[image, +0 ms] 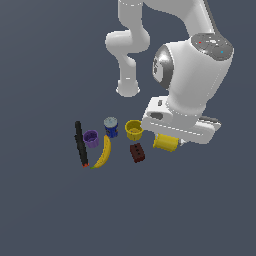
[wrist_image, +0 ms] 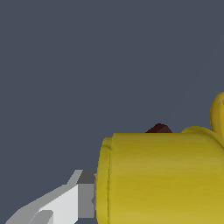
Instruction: Pick up a designated object from a clutter of objects.
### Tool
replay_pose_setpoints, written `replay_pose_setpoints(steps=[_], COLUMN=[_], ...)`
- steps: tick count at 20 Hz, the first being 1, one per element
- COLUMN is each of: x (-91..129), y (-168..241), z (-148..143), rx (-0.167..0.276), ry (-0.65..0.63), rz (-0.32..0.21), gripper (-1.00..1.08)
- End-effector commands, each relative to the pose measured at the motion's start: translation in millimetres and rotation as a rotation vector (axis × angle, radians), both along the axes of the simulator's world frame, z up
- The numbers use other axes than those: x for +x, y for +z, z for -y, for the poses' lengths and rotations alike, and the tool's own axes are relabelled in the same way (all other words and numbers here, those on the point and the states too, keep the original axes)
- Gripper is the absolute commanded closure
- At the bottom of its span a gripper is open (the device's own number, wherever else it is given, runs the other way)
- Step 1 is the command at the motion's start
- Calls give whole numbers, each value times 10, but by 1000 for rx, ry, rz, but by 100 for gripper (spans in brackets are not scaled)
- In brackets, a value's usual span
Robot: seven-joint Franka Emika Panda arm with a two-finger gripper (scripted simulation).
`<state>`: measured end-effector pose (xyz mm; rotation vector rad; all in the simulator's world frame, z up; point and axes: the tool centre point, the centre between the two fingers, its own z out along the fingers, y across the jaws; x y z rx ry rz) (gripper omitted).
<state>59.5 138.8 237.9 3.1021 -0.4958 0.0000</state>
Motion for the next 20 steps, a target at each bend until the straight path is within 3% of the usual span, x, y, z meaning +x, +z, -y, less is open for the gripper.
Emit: replay_pose_setpoints(steps=[1, 10, 20], x=[-33, -91, -98], y=[293, 1040, 1310], z=[-39, -147, -188], rx=[0, 0, 0], ry=[0, -1, -1], rz=[0, 0, 0], gripper=[108, 108, 108])
